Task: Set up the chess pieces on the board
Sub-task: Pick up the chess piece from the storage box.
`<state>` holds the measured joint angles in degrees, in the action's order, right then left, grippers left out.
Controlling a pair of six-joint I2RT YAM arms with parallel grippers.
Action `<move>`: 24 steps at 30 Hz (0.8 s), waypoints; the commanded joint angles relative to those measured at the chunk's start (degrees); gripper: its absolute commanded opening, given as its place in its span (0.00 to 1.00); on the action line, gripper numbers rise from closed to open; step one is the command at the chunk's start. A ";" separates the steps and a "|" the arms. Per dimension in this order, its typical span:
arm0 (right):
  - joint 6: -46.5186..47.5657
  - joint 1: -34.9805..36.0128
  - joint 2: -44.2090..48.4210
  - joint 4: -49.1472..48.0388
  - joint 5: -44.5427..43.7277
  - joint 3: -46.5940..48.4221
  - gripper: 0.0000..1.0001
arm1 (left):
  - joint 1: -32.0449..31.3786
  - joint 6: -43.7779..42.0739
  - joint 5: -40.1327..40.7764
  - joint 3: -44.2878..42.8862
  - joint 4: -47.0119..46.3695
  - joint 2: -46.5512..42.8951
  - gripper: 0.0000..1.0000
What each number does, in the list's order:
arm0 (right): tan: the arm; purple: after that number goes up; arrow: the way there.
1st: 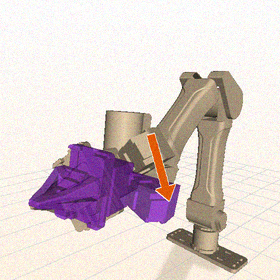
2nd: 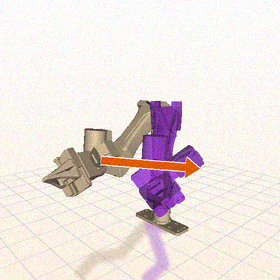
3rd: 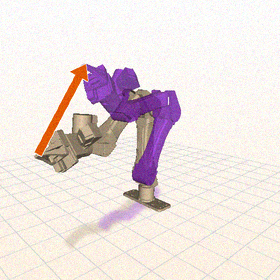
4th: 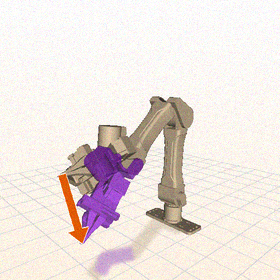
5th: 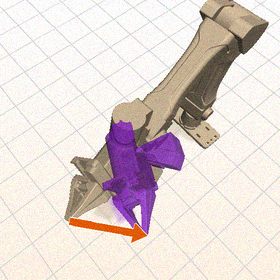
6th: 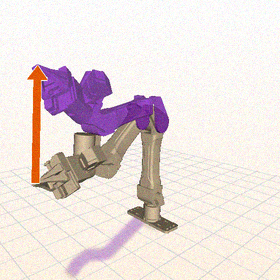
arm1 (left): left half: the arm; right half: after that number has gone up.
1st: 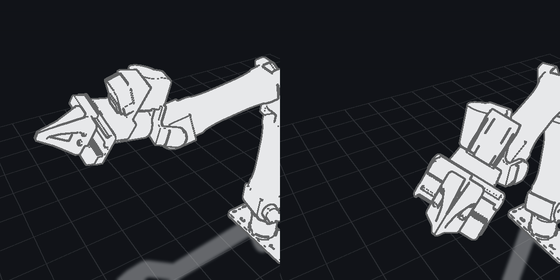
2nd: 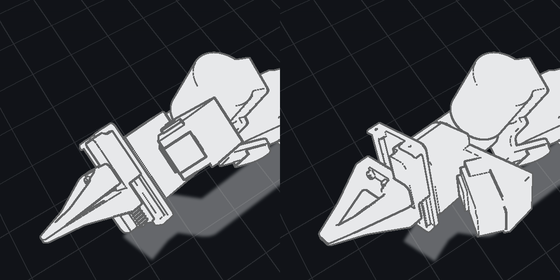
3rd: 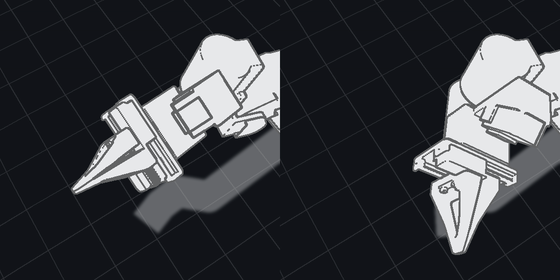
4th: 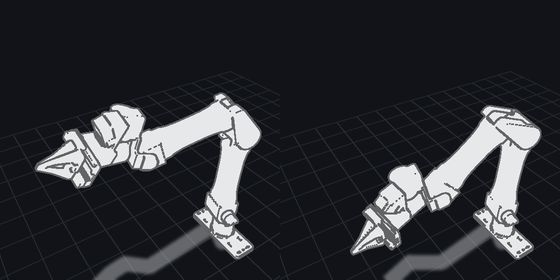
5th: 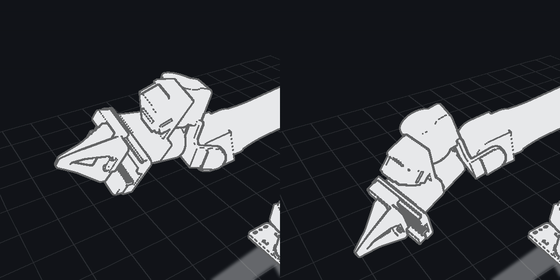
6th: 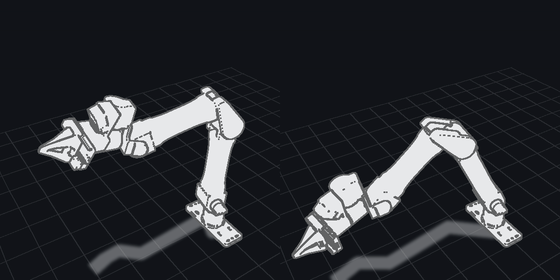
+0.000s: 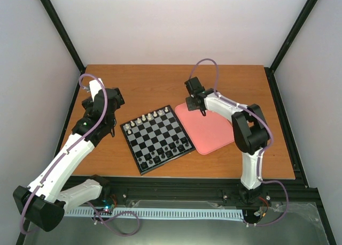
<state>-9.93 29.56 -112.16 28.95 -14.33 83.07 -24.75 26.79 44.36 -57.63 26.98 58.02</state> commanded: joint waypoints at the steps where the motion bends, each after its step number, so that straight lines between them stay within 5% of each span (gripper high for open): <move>1: -0.62 -0.91 -4.64 1.10 -1.45 1.91 0.26 | 0.41 0.55 0.64 -2.08 -0.62 -0.44 1.00; 24: 0.00 -3.89 -8.60 0.31 1.43 3.33 0.26 | 0.43 0.55 1.24 -2.14 -0.79 0.70 1.00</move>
<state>-9.93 26.61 -119.90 29.82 -13.34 85.03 -24.75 26.79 44.60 -57.63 26.98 58.04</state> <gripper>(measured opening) 0.267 0.998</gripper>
